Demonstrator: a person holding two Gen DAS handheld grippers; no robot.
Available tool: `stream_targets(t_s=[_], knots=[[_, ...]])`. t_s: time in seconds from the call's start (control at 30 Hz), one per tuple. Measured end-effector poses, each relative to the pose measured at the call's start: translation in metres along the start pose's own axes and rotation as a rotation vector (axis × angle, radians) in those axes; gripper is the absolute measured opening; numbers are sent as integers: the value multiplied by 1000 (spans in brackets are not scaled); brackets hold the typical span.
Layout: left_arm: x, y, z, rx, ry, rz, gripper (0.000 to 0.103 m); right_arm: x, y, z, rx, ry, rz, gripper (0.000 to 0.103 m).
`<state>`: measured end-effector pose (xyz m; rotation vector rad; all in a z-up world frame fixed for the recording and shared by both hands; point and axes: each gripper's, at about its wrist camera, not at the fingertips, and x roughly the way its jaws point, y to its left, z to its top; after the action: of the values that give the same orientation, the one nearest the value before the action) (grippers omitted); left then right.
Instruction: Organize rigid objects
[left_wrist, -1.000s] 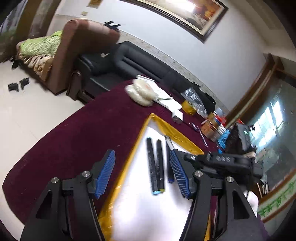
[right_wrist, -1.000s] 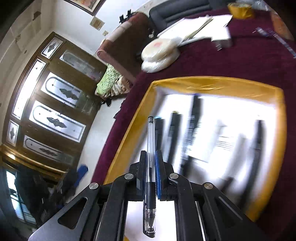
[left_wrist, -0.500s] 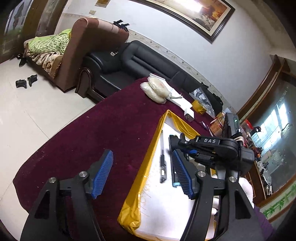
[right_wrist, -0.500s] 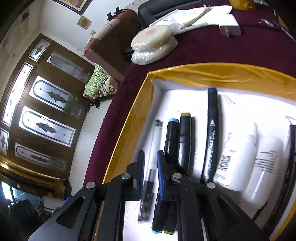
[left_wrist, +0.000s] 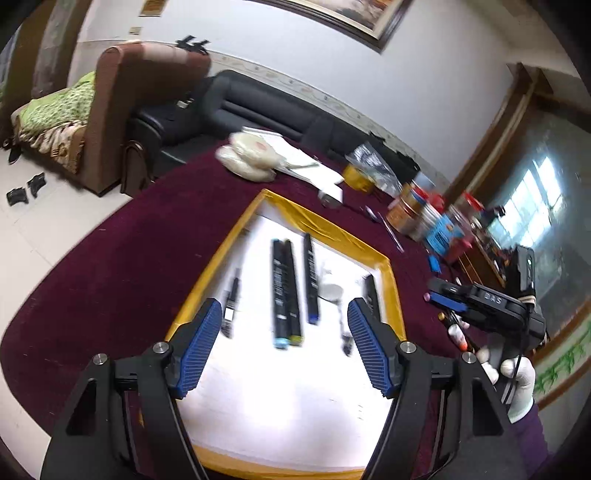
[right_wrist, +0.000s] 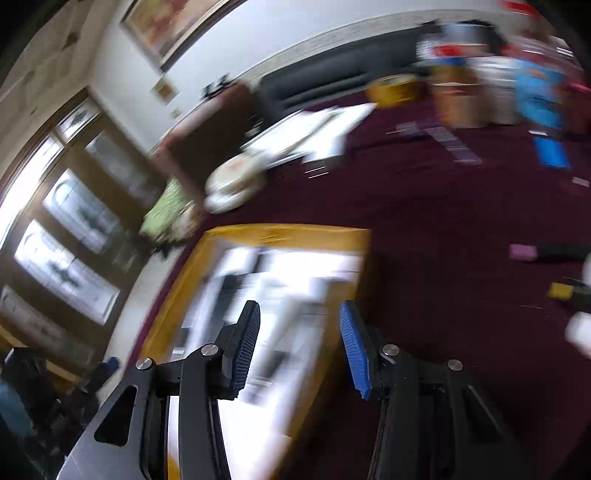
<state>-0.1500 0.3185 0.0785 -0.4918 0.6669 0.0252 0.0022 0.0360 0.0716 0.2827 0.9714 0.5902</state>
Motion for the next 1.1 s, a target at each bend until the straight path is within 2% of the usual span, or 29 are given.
stream_targets(t_s=[0.13,0.33,0.47,0.6,0.7,0.8,0.83,0.9,0.97,1.03,1.1], knots=[[6,-30,-8,54,33,-23,70,-53,-84,-8,99,-79,-142,40],[21,-81,-23,137,94,-77,70,-121,-182,-28,224,-172,-347,40],[30,-113,-31,190,125,-105,70,-143,-215,-38,273,-186,-381,40],[32,-141,-44,255,155,-133,70,-135,-225,-34,250,-158,-365,40],[30,-156,-52,299,165,-146,70,-118,-209,-32,189,-130,-331,40],[29,-162,-56,308,174,-151,70,-98,-199,-23,102,-111,-381,40],[30,-163,-58,310,179,-154,70,-93,-197,-19,92,-107,-370,40],[32,-166,-60,313,189,-156,70,-89,-187,-23,82,-80,-332,40],[36,-168,-62,309,200,-159,70,-78,-173,-28,61,-14,-266,40],[38,-172,-66,313,219,-173,70,-64,-161,-39,58,69,-171,41],[40,-176,-70,325,237,-188,70,-64,-149,-46,48,85,-82,41]])
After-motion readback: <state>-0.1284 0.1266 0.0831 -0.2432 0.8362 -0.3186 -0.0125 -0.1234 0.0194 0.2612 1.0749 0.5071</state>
